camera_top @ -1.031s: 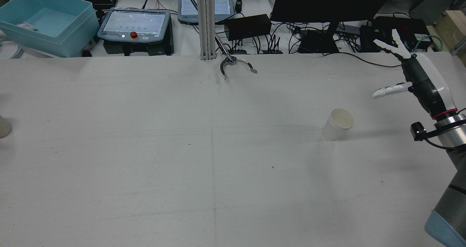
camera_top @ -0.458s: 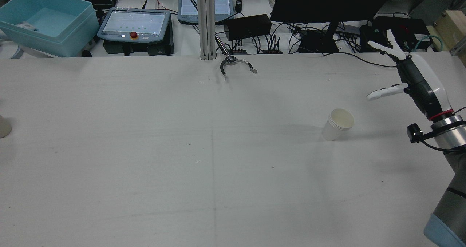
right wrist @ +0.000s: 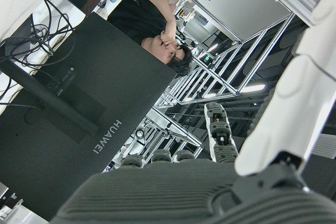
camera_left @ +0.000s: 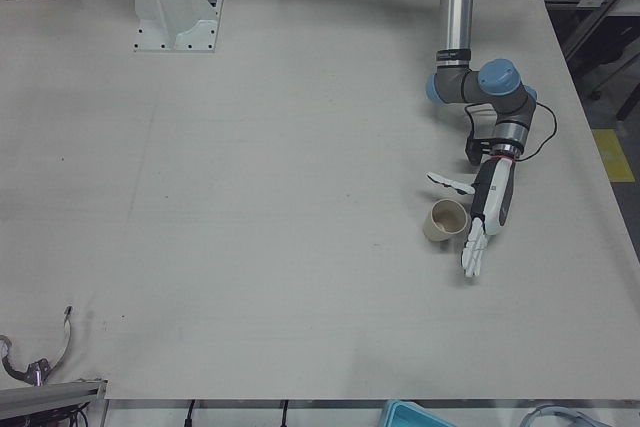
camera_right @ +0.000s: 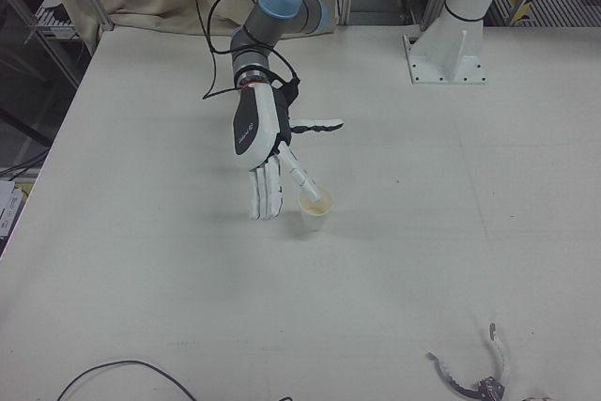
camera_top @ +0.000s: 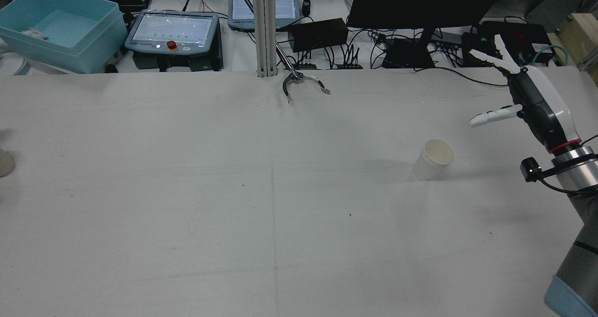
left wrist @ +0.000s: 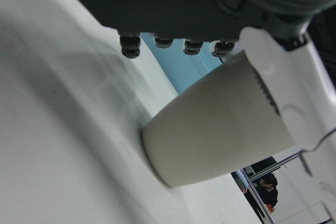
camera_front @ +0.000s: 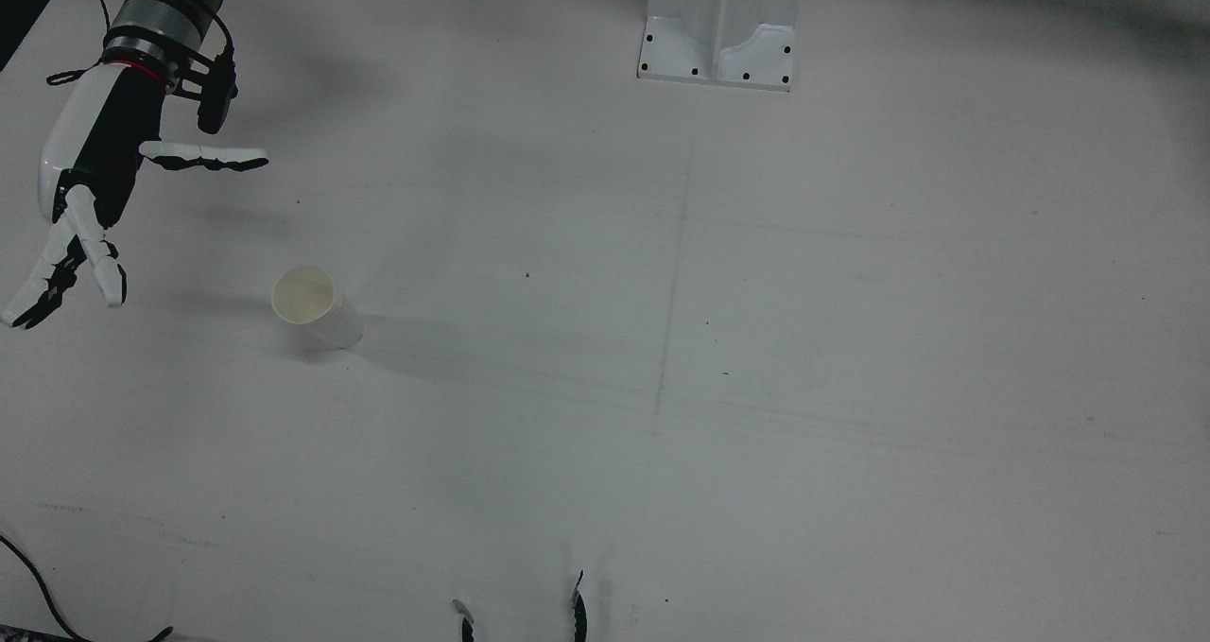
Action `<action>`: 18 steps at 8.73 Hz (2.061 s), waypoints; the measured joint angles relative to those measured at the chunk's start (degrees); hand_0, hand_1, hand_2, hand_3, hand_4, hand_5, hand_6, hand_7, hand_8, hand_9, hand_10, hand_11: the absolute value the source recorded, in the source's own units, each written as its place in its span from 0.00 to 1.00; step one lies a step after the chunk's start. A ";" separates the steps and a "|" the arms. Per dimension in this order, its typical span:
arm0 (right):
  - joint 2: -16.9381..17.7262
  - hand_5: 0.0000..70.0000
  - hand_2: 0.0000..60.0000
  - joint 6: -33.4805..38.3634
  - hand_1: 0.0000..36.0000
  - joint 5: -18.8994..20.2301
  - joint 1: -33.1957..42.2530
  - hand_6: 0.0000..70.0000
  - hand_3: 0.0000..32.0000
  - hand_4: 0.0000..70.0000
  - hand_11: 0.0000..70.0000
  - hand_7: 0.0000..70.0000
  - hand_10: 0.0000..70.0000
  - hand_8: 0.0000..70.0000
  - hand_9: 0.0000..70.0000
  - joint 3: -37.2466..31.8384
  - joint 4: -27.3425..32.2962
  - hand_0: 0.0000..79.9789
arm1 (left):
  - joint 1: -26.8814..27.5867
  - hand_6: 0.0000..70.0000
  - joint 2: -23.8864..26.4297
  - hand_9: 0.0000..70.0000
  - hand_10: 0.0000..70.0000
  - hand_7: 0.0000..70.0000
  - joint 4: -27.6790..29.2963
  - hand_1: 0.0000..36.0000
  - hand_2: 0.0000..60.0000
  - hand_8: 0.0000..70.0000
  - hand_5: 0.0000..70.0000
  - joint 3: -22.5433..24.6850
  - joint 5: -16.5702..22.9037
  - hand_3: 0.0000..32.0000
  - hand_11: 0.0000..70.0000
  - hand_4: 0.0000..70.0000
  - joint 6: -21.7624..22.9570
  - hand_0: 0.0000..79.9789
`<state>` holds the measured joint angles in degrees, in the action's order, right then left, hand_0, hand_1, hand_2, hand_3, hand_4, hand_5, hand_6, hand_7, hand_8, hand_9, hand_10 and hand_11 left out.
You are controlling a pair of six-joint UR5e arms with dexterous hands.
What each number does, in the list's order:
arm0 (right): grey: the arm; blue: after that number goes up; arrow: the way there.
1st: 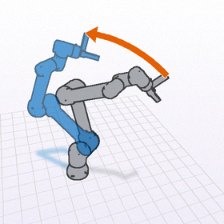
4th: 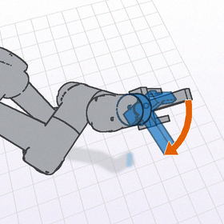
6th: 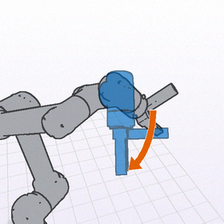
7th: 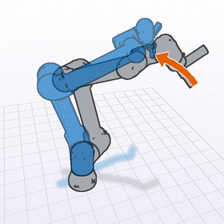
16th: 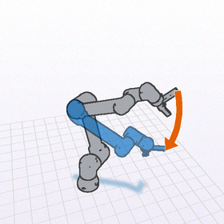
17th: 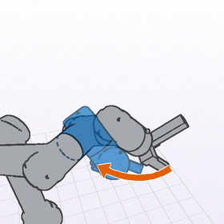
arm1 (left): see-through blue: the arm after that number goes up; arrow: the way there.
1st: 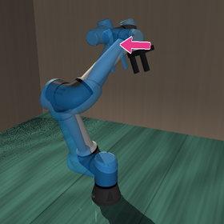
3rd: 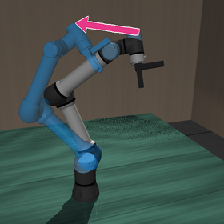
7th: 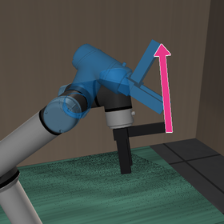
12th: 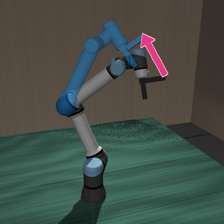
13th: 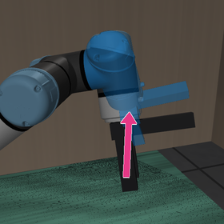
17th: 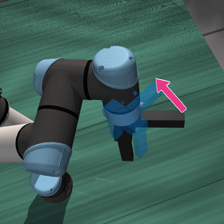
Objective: Pour water
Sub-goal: 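Close the left hand around the beige paper cup beside it, then hold the beige cup in the left hand while the right hand opens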
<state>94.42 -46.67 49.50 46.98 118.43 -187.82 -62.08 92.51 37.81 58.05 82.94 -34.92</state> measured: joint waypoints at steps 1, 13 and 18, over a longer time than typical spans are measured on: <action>-0.02 0.06 0.00 0.08 0.20 -0.01 -0.10 0.00 0.04 0.16 0.00 0.00 0.00 0.02 0.03 0.60 -0.81 0.62 | 0.18 0.00 0.71 0.00 0.06 0.10 0.04 0.18 0.00 0.00 0.00 -0.68 -0.04 0.21 0.11 0.10 -0.03 0.60; -0.03 0.07 0.00 0.11 0.19 -0.02 -0.99 0.00 0.03 0.15 0.00 0.00 0.00 0.03 0.04 0.59 -1.58 0.62 | 0.27 0.02 2.80 0.05 0.11 0.35 -4.11 0.99 1.00 0.00 1.00 0.55 0.18 0.00 0.20 0.47 0.82 0.66; -0.18 0.07 0.00 0.09 0.23 -0.07 -2.08 0.00 0.04 0.14 0.00 0.00 0.00 0.03 0.03 -0.61 -1.48 0.63 | -0.61 0.00 0.02 0.05 0.11 0.34 -8.91 1.00 1.00 0.00 1.00 5.99 -0.17 0.00 0.20 0.51 8.56 0.63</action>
<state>94.25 -46.58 49.43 44.90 117.82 -189.31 -62.69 92.52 28.90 64.04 82.77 -26.36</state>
